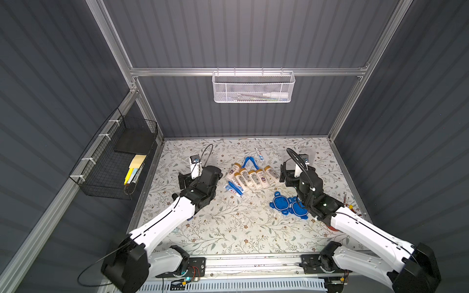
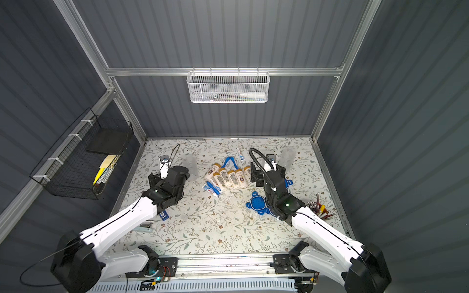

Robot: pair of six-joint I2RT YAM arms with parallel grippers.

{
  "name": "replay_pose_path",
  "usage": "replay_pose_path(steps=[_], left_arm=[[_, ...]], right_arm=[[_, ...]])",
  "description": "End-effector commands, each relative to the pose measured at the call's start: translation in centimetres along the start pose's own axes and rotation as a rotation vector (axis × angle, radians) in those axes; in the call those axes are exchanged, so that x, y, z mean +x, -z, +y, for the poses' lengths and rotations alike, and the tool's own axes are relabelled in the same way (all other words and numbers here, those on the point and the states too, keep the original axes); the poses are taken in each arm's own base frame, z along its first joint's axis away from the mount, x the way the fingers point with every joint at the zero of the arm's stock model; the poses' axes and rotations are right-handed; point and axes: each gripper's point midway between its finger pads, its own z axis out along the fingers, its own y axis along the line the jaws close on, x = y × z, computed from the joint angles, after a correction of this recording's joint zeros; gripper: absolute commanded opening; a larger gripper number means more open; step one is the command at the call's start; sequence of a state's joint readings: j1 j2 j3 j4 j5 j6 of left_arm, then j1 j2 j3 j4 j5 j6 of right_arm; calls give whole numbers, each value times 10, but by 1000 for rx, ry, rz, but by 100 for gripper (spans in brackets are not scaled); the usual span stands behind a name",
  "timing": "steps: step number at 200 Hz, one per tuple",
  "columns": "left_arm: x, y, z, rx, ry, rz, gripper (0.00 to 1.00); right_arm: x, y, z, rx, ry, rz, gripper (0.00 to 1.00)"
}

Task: Take out toiletry kits
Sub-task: Reset both arms

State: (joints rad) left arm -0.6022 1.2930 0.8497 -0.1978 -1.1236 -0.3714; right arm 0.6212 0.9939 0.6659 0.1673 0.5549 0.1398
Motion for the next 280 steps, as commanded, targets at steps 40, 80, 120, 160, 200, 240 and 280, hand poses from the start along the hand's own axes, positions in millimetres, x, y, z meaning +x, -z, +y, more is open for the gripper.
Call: replay_pose_path(steps=[40, 80, 120, 160, 200, 240, 280], left_arm=[[21, -24, 28, -386, -42, -73, 100], [64, -74, 30, -195, 8, 80, 100], [44, -63, -2, 147, 30, -112, 100], [81, -74, -25, 223, -94, -119, 100], [85, -82, -33, 268, -110, -163, 100], [94, -84, -23, 272, -50, -198, 100], [106, -110, -32, 384, -22, -89, 100]], right_arm=[[1, 12, -26, 92, 15, -38, 99], [8, 14, -33, 103, 6, -35, 99], [9, 15, -36, 99, -18, -48, 99], [12, 13, -40, 95, -30, -51, 99], [13, 14, -48, 127, -55, -69, 99], [21, 14, -60, 183, -14, -78, 99], [26, 11, -63, 195, 49, -148, 99]])
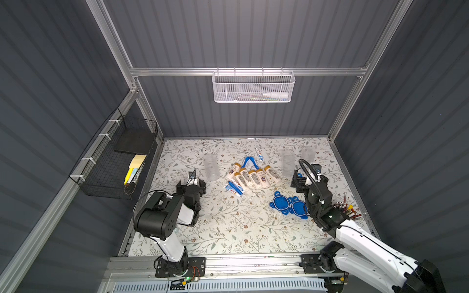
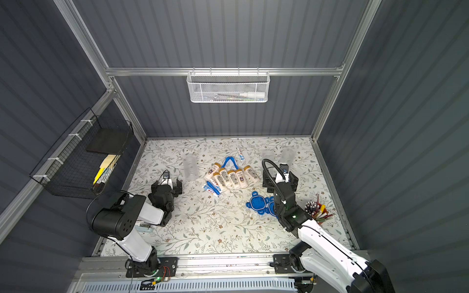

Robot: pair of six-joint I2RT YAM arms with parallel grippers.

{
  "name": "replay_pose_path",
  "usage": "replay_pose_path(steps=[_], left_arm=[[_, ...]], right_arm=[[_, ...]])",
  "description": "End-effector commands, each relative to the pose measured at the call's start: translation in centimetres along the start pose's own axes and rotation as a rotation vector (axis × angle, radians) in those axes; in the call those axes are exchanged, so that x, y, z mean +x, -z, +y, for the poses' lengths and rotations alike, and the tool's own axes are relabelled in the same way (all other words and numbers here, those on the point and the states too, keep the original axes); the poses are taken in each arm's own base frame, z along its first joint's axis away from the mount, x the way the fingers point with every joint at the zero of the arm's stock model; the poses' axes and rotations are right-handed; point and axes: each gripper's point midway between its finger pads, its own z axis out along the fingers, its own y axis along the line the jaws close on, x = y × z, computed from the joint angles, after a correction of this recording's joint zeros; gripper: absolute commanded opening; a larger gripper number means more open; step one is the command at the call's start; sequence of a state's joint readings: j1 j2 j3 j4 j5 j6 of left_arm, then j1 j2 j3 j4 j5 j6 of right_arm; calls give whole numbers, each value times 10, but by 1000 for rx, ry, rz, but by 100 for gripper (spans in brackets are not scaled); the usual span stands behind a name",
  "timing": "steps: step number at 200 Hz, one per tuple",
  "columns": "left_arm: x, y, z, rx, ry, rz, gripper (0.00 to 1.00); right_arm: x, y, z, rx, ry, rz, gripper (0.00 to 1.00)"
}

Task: Take out toiletry kits
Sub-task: Reset both arms

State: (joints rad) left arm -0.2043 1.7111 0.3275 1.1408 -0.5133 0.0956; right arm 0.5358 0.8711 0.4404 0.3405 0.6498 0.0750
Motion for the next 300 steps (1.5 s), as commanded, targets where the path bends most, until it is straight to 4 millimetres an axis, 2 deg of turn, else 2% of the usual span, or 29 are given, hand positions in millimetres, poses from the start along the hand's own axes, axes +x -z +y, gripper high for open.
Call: replay_pose_path(steps=[1, 19, 40, 76, 123, 141, 169, 181, 195, 205, 217, 232, 248, 267, 300], left_arm=[[-8, -11, -16, 113, 32, 7, 100], [-7, -11, -16, 115, 33, 16, 100], [-8, -13, -15, 104, 37, 12, 100], [-6, -16, -13, 93, 39, 35, 100], [-6, -16, -13, 92, 40, 33, 100], [-7, -16, -13, 91, 39, 32, 100], [-7, -16, -13, 93, 41, 32, 100], [-7, -16, -13, 93, 40, 31, 100], [-6, -16, -13, 92, 40, 33, 100], [-6, -16, -13, 92, 40, 33, 100], [-6, -16, -13, 92, 40, 32, 100], [-6, -16, -13, 91, 40, 35, 100], [-6, -17, -12, 86, 43, 40, 100], [-6, -18, -11, 82, 42, 40, 100], [-5, -20, -5, 43, 58, 54, 100]], right_arm=[[-4, -1, -5, 20, 34, -87, 99], [1, -4, -6, 6, 52, -117, 99], [16, -14, -14, 32, 76, -72, 99], [47, -45, -46, 150, 46, 22, 99], [96, -82, -62, 165, 8, 116, 99], [93, -91, -64, 140, 15, 87, 99], [98, -102, -65, 72, -36, 134, 99], [102, -104, -73, 74, -77, 114, 99], [117, -106, -89, 105, -144, 89, 99], [115, -107, -79, 32, -98, 25, 99], [114, -107, -76, 15, -93, -12, 99], [117, -108, -72, -14, -104, 34, 99], [119, -113, -53, -119, -75, 95, 99], [122, -112, -55, -116, -109, 138, 99], [120, -113, -55, -125, -91, 107, 99]])
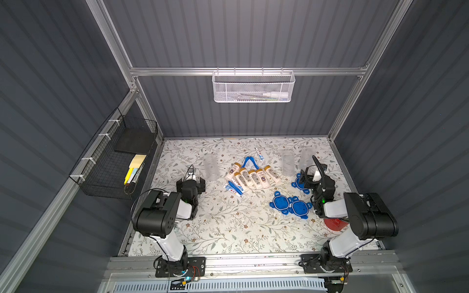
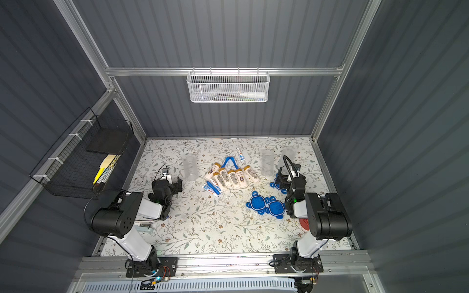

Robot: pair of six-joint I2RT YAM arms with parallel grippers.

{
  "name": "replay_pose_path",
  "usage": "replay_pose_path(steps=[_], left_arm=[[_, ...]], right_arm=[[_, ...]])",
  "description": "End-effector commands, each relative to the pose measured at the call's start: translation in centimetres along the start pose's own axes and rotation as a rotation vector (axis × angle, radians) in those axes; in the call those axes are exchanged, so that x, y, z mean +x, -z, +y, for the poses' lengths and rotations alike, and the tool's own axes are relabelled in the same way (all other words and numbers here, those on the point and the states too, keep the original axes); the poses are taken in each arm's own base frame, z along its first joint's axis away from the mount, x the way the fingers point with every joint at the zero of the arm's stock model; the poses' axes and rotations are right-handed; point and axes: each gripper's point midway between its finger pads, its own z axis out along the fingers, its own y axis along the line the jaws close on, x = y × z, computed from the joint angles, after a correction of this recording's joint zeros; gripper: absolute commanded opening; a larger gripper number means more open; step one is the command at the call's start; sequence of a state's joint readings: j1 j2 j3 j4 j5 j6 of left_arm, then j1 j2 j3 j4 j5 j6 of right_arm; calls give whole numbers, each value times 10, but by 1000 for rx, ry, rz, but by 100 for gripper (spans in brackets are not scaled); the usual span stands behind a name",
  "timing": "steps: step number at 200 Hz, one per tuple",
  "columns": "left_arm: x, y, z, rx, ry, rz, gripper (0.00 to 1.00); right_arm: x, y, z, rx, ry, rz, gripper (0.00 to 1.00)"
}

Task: Take out toiletry kits
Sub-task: Reset both arms

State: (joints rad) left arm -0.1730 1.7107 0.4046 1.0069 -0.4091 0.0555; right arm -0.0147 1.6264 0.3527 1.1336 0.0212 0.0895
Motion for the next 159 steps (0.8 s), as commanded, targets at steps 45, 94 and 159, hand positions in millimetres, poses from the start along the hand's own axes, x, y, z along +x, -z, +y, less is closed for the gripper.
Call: replay_pose_path(steps=[45, 94, 159], left_arm=[[-4, -5, 7, -35, 31, 3, 100], [-4, -5, 7, -34, 32, 5, 100], [1, -17, 10, 57, 89, 58, 100]], right_arm=[[8, 0, 8, -56, 30, 32, 99], [11, 1, 4, -30, 0, 108, 99], [10, 0, 4, -30, 0, 95, 99]])
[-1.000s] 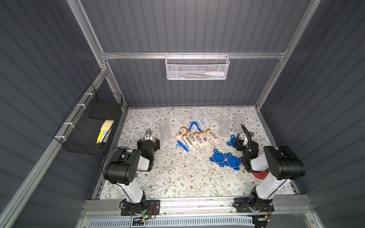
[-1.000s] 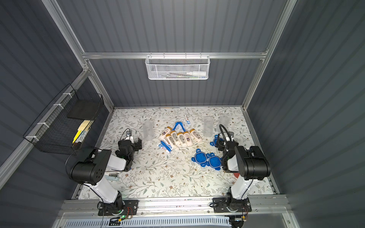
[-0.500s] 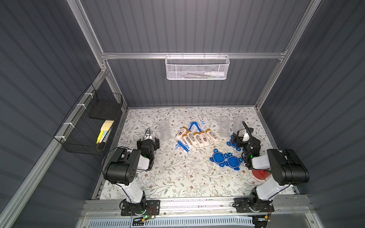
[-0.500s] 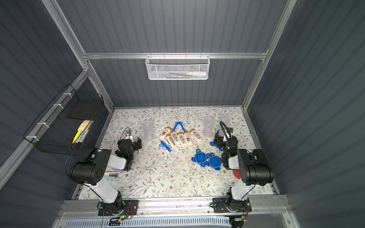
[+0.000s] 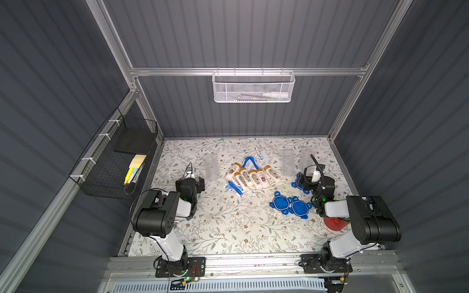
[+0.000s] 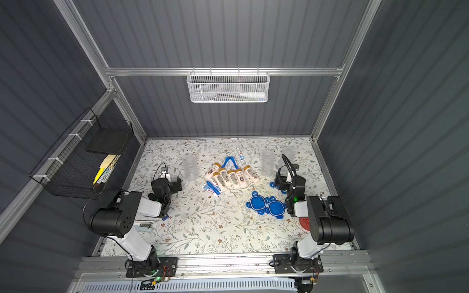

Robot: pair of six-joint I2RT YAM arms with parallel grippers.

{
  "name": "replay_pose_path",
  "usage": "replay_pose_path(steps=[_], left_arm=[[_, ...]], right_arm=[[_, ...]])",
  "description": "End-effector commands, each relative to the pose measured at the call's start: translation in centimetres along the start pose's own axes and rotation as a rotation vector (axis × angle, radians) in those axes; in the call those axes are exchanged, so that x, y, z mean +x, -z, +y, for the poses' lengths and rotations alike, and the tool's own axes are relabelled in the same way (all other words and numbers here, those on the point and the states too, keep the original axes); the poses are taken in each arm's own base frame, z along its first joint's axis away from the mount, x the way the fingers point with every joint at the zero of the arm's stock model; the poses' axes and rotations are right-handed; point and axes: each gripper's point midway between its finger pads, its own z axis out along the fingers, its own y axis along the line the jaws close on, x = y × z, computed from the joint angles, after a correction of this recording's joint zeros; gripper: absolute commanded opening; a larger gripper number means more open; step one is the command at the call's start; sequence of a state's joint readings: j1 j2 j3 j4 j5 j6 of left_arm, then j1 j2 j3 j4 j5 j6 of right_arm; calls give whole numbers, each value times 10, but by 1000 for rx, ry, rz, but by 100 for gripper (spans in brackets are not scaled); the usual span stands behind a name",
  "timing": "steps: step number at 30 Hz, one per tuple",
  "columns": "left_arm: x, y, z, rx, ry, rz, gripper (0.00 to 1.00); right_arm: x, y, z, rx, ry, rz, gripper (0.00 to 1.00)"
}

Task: Take out toiletry kits
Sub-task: Reset both arms

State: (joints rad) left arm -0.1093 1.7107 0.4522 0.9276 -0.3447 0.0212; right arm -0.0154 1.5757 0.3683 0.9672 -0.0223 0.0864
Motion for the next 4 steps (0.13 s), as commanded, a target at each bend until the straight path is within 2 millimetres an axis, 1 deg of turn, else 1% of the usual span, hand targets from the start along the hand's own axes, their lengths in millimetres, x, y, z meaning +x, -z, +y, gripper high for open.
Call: replay_pose_path(steps=[1, 4], left_arm=[[1, -5, -1, 50, 40, 21, 100], [0, -4, -2, 55, 36, 16, 100]], right_arm=[[-6, -2, -2, 3, -3, -9, 99], [-6, -2, -2, 3, -4, -8, 99]])
